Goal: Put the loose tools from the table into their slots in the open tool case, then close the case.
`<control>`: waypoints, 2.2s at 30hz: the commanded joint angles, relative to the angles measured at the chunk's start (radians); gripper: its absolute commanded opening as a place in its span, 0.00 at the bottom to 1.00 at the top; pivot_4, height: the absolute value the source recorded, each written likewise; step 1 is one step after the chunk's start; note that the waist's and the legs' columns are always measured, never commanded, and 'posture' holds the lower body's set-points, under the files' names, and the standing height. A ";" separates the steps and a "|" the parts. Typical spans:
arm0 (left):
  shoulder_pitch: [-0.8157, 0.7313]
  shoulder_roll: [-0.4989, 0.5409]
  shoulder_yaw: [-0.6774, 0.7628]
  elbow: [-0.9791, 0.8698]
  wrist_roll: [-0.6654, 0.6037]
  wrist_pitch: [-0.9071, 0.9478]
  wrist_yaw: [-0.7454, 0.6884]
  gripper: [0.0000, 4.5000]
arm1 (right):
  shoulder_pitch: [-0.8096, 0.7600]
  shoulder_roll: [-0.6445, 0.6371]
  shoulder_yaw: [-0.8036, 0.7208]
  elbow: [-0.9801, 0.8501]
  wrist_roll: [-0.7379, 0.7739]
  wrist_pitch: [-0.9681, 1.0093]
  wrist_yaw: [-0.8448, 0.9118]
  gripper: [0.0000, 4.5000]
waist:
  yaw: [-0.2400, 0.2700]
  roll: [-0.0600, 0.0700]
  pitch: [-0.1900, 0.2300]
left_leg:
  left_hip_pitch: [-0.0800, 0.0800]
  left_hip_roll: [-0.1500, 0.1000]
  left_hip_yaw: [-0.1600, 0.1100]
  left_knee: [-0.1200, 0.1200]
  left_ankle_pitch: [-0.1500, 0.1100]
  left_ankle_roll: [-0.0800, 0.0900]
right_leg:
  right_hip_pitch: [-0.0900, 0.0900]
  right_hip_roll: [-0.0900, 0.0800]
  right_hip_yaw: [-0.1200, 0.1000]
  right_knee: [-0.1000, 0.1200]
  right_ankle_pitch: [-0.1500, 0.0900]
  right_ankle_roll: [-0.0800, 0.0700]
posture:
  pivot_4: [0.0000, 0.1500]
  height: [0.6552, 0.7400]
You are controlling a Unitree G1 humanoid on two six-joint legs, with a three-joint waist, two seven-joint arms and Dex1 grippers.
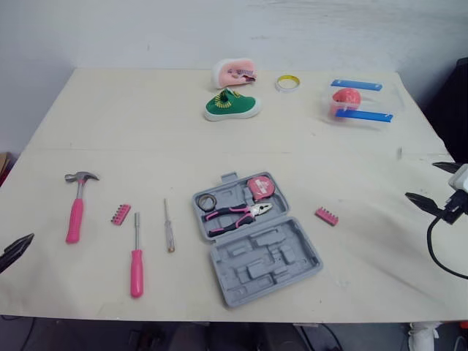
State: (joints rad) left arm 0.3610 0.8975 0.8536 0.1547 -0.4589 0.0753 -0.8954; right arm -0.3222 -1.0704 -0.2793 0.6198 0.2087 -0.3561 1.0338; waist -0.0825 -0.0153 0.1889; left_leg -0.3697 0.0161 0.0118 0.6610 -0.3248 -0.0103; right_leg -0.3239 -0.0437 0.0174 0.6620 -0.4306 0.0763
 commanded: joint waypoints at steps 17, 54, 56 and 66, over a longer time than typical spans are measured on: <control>-0.014 -0.145 -0.536 -0.720 0.059 0.239 0.105 0.38 | -0.041 0.165 0.248 -0.488 0.080 0.316 0.180 0.57 | 0.038 0.000 0.000 | -0.003 -0.001 -0.002 0.003 0.001 -0.002 | 0.002 0.000 0.000 -0.003 0.000 0.001 | 1.00 1.00; -0.480 -0.371 -1.066 -0.550 0.293 0.444 0.286 0.00 | 0.033 0.289 0.348 -0.487 -0.059 0.197 0.110 0.02 | 0.059 0.000 0.000 | -0.002 -0.001 -0.002 0.006 0.001 -0.002 | 0.003 0.001 0.000 -0.002 0.001 0.001 | 1.00 1.00; -0.527 -0.365 -1.072 -0.514 0.306 0.435 0.272 0.00 | 0.058 0.283 0.343 -0.517 -0.055 0.203 0.110 0.02 | 0.059 0.000 0.000 | -0.002 -0.001 -0.002 0.006 0.001 -0.002 | 0.003 0.001 0.000 -0.002 0.001 0.001 | 1.00 1.00; -0.654 -0.342 -1.056 -0.381 0.348 0.432 0.242 0.00 | 0.125 0.289 0.331 -0.644 -0.056 0.269 0.066 0.02 | 0.056 0.000 0.000 | -0.002 -0.001 -0.002 0.006 0.001 -0.003 | 0.003 0.002 0.000 -0.002 0.001 0.001 | 1.00 1.00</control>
State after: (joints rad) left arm -0.2886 0.5486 -0.2069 -0.2389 -0.1278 0.5126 -0.6536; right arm -0.2004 -0.7847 0.0597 0.0332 0.1387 -0.0955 1.1113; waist -0.0269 -0.0152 0.1889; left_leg -0.3720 0.0153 0.0098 0.6667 -0.3233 -0.0130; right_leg -0.3213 -0.0422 0.0172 0.6601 -0.4301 0.0773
